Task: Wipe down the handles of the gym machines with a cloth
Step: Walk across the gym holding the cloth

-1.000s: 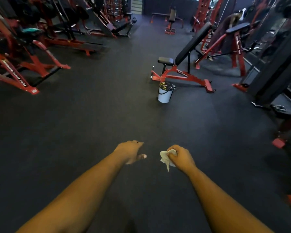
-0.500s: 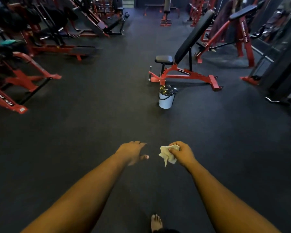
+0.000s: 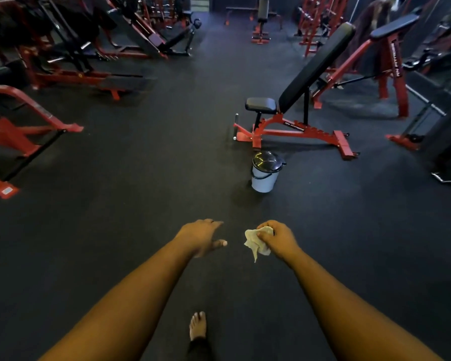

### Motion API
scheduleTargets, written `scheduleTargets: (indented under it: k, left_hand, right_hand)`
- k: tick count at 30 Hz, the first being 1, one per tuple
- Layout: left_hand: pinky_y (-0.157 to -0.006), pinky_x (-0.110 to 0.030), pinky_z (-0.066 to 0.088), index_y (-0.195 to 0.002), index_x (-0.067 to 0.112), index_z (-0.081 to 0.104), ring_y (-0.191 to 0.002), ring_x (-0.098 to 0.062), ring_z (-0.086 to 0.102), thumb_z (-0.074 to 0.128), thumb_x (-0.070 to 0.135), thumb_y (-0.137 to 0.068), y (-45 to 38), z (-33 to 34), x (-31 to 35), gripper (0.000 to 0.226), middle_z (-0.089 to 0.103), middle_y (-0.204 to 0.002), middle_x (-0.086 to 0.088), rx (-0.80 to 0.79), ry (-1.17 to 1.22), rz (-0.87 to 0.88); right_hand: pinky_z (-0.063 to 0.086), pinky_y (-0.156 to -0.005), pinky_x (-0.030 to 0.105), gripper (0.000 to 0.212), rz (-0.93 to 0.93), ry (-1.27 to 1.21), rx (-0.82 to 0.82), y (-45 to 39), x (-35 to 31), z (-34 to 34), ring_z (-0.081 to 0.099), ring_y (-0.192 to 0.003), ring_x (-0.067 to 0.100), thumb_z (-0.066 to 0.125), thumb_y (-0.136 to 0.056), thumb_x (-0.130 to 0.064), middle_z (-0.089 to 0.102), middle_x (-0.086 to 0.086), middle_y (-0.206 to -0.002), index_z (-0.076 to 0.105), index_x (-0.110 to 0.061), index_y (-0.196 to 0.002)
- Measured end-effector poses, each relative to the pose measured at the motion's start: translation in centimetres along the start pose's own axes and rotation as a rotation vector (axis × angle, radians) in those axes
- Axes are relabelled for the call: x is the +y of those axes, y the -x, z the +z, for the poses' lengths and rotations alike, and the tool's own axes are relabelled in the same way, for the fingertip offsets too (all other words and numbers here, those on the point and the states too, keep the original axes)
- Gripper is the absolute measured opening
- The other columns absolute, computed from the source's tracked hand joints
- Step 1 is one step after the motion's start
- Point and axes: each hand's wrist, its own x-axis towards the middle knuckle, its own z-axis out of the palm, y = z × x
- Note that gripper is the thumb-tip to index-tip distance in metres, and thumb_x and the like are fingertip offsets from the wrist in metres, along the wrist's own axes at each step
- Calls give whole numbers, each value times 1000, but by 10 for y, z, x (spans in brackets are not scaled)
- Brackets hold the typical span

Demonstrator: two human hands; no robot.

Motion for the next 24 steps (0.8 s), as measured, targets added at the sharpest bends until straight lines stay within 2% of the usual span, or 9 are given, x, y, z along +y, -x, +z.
scheduleTargets:
  k: [4, 10, 17, 22, 24]
  left_hand:
    - [-113, -48, 42, -161, 30, 25, -147, -26, 39, 51, 66, -97, -79, -52, -46, 78, 34, -164, -2, -23, 29, 41]
    - [-112, -46, 42, -161, 30, 27, -145, -26, 40, 51, 65, -98, -194, -129, -98, 76, 36, -163, -2, -31, 17, 101]
    - [-111, -46, 43, -161, 31, 27, -146, -24, 39, 51, 65, -98, -349, -177, -129, 75, 35, -163, 0, -81, -89, 162]
    - [-114, -45, 41, -161, 32, 27, -147, -23, 38, 50, 64, -98, -477, -221, -137, 74, 35, -164, 1, -99, -92, 138]
    - [-113, -45, 41, -160, 32, 27, -146, -23, 39, 50, 65, -98, -524, -241, -138, 74, 36, -163, 2, -102, -101, 150]
  right_hand:
    - [57, -91, 43, 13, 51, 102, -36, -87, -31, -7, 67, -93, 16, 67, -94, -31, 70, 0, -100, 71, -22, -103]
    - [57, -83, 37, 7, 67, 8, 102, -203, -68, -27, 66, -87, 9, 66, -94, -27, 70, -8, -93, 72, -28, -95]
    - [55, -77, 29, 10, 117, -53, 153, -353, -62, -57, 66, -87, 7, 67, -93, -27, 70, -10, -93, 69, -36, -89]
    - [58, -82, 37, 12, 167, -106, 161, -478, -54, -92, 66, -89, 11, 66, -92, -27, 70, -6, -96, 68, -37, -88]
    - [56, -81, 34, 15, 186, -101, 148, -523, -55, -112, 66, -90, 13, 65, -94, -25, 70, -3, -97, 66, -38, -87]
